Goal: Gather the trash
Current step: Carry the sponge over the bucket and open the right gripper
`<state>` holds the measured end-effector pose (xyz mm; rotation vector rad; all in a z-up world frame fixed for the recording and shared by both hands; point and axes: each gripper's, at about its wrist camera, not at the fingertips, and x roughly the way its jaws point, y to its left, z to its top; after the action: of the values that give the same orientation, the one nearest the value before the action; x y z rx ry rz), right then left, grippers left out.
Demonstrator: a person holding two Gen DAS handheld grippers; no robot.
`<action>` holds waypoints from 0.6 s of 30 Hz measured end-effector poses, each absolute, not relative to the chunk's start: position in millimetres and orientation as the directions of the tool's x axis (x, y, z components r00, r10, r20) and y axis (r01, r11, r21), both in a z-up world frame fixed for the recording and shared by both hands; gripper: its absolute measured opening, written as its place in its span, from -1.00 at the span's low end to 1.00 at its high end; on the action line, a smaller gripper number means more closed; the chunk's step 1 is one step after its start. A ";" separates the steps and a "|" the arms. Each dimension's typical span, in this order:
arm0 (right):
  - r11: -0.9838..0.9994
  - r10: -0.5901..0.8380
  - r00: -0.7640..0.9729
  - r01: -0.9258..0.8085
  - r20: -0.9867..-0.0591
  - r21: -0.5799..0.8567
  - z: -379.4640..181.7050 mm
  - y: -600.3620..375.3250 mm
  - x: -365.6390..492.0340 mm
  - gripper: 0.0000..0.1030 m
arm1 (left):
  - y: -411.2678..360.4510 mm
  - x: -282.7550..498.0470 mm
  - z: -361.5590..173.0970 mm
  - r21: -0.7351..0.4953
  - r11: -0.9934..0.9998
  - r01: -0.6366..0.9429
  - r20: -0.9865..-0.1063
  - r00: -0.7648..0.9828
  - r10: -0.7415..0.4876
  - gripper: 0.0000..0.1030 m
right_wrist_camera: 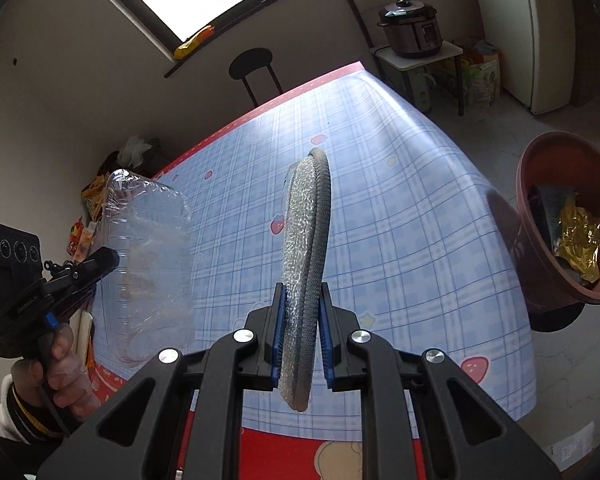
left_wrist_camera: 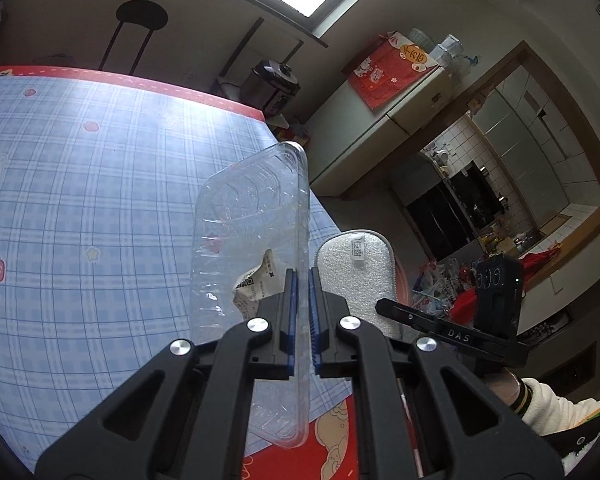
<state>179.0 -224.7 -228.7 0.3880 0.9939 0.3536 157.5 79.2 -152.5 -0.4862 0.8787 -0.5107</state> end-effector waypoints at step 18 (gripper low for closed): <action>0.921 0.056 0.641 0.263 -0.766 0.288 -209.8 -493.8 194.7 -0.67 | -16.9 168.0 -101.9 -0.540 0.788 0.295 -0.547 0.588 -0.595 -0.82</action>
<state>194.7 -493.8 -209.8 0.3955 0.8728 -0.1220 168.0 -16.9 -101.9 -0.4196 0.7835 -0.5366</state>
